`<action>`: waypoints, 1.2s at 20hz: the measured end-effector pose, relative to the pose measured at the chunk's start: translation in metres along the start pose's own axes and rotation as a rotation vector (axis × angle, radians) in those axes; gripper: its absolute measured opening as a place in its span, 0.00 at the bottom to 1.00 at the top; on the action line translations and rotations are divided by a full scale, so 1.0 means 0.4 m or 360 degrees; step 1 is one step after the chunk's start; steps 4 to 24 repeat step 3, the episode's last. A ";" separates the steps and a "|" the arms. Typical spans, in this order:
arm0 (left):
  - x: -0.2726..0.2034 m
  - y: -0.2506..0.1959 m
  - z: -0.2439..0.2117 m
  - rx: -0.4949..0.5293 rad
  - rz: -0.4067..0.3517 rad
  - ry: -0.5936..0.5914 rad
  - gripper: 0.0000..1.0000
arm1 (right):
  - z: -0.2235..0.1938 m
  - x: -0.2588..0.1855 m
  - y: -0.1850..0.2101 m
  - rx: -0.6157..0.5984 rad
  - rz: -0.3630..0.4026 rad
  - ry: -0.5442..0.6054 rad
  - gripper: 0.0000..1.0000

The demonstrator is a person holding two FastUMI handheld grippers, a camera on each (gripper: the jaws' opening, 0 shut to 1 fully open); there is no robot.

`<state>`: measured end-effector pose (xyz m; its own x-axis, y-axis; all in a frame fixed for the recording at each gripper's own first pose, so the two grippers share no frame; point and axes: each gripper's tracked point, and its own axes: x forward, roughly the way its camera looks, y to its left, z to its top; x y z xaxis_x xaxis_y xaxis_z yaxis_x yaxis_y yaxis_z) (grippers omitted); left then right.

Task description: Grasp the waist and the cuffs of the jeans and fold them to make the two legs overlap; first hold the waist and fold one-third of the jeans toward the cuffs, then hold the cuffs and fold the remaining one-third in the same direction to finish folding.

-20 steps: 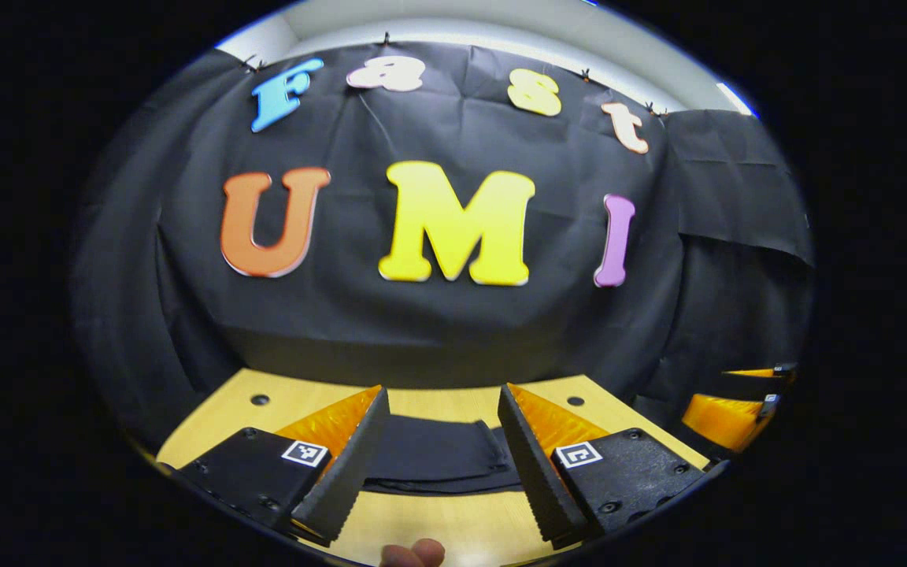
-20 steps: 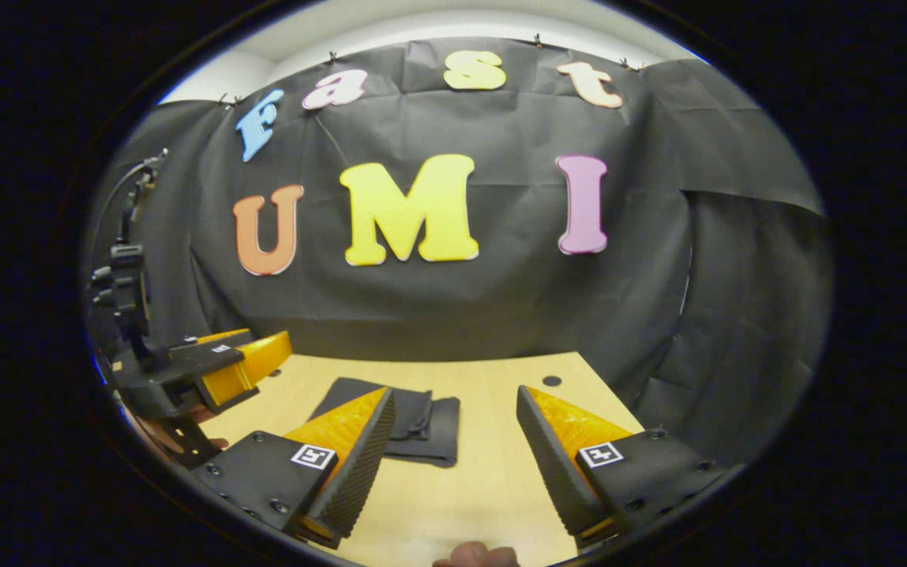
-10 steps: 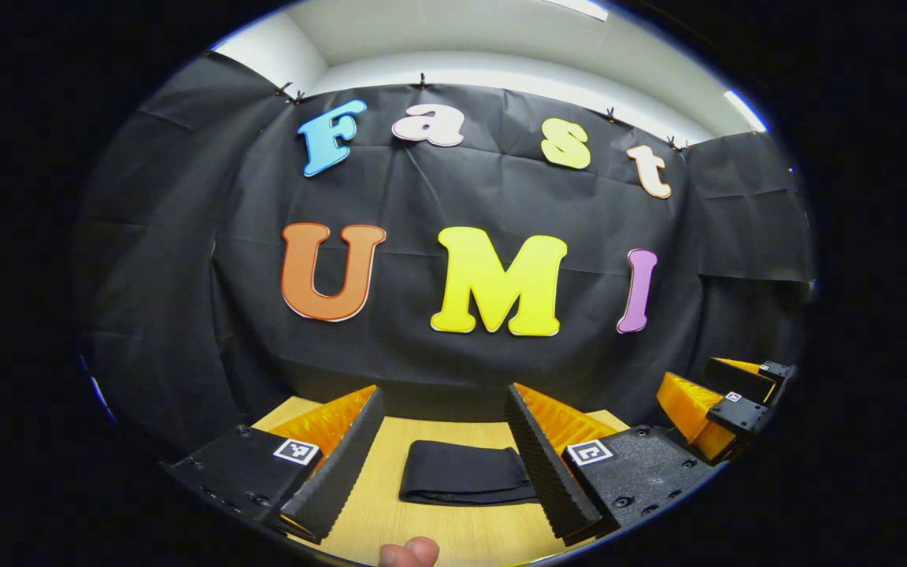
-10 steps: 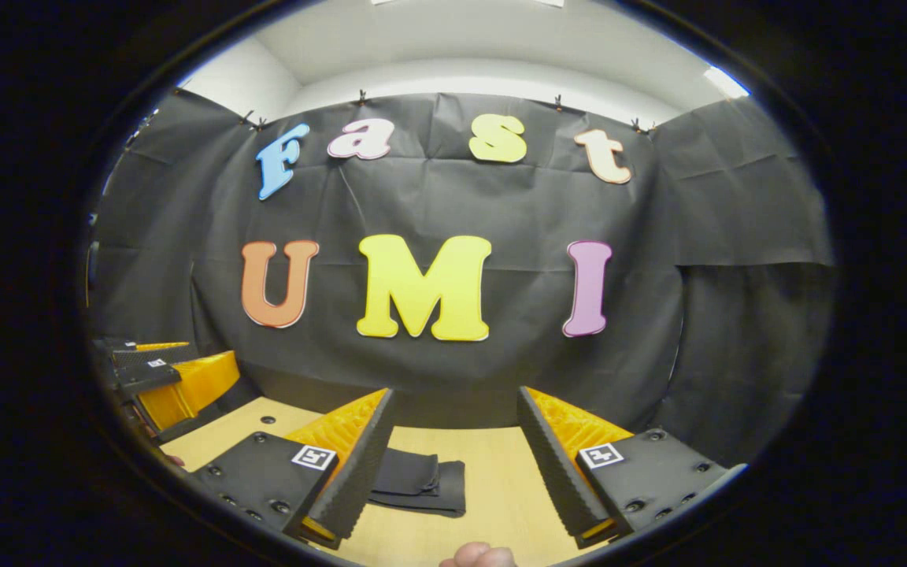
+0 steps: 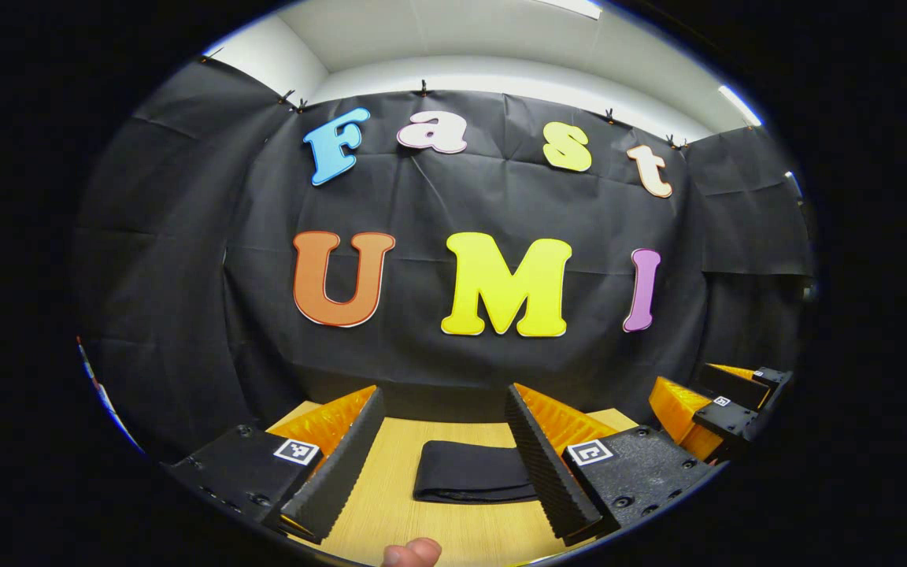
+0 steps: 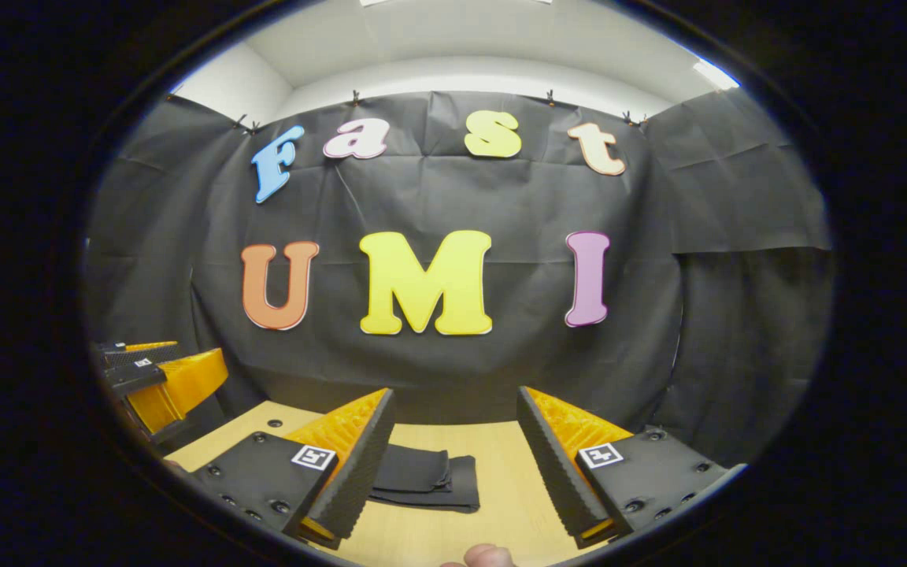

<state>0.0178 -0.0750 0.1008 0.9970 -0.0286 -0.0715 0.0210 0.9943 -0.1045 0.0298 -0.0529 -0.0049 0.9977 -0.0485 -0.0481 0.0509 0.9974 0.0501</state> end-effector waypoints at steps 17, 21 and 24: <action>-0.001 0.008 0.007 -0.0001 0.0012 -0.0009 0.98 | 0.008 -0.002 0.006 0.0006 0.0013 -0.0011 0.93; -0.001 0.008 0.007 -0.0001 0.0012 -0.0009 0.98 | 0.008 -0.002 0.006 0.0006 0.0013 -0.0011 0.93; -0.001 0.008 0.007 -0.0001 0.0012 -0.0009 0.98 | 0.008 -0.002 0.006 0.0006 0.0013 -0.0011 0.93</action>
